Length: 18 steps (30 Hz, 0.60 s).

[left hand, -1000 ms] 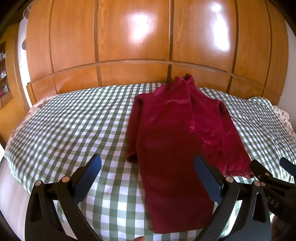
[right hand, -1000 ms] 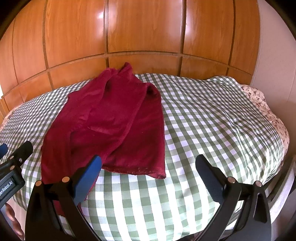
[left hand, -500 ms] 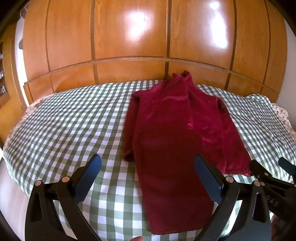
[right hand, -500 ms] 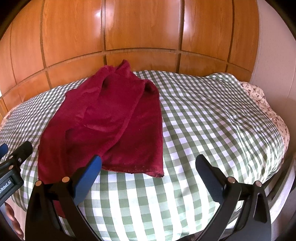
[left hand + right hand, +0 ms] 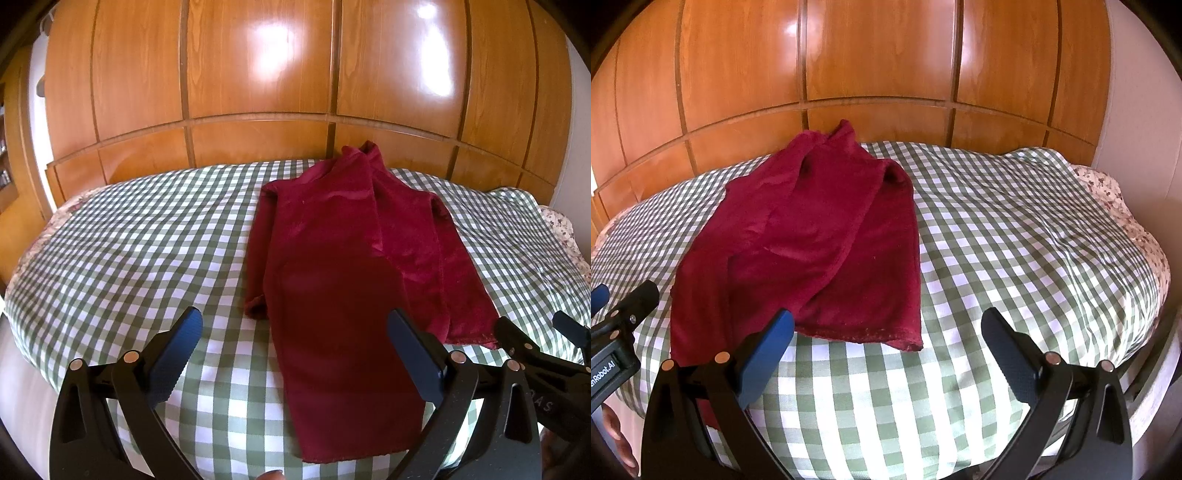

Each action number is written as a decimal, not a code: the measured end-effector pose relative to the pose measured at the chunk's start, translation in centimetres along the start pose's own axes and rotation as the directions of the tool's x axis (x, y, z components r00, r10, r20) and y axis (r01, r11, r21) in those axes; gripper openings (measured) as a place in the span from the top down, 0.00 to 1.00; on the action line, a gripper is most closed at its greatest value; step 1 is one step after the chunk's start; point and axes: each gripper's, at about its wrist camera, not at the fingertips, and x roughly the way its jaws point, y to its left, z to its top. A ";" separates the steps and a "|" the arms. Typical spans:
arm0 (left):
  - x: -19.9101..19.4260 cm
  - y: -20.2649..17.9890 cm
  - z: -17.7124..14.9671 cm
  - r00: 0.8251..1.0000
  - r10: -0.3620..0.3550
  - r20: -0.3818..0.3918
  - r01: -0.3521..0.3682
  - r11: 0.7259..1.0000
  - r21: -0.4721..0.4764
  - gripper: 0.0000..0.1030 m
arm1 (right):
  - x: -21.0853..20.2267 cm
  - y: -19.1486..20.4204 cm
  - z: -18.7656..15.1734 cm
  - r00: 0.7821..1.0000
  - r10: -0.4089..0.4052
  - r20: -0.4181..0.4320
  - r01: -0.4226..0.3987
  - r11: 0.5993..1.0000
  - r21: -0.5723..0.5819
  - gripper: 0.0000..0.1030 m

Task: Fold small clothes

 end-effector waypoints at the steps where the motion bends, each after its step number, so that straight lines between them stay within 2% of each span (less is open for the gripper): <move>1: 0.0 0.0 0.0 1.000 -0.001 -0.001 0.001 1.000 0.000 0.04 | 0.0 0.0 0.0 1.000 -0.001 0.000 0.001 1.000 0.001 0.02; 7: 0.3 -0.7 -0.1 1.000 -0.019 -0.024 0.020 1.000 0.023 0.04 | 0.5 -0.4 -0.1 1.000 -0.007 -0.015 0.007 1.000 0.008 0.02; 10: 0.9 -1.5 -0.3 0.995 -0.075 -0.063 0.079 0.995 0.064 0.04 | 1.0 -1.3 0.1 0.999 -0.021 -0.025 0.021 1.000 0.022 0.02; 15: 1.8 -3.3 -0.8 0.977 -0.171 -0.123 0.187 0.973 0.132 0.04 | 1.7 -4.5 0.4 0.997 -0.063 -0.036 0.066 0.993 0.095 0.02; 17: 1.9 -4.4 -1.2 0.976 -0.177 -0.128 0.199 0.962 0.188 0.04 | 2.1 -5.6 0.5 0.996 -0.075 -0.049 0.081 0.989 0.121 0.02; 18: 2.1 -5.2 -1.5 0.977 -0.170 -0.131 0.197 0.952 0.233 0.07 | 2.2 -6.1 0.5 0.996 -0.077 -0.053 0.084 0.987 0.134 0.02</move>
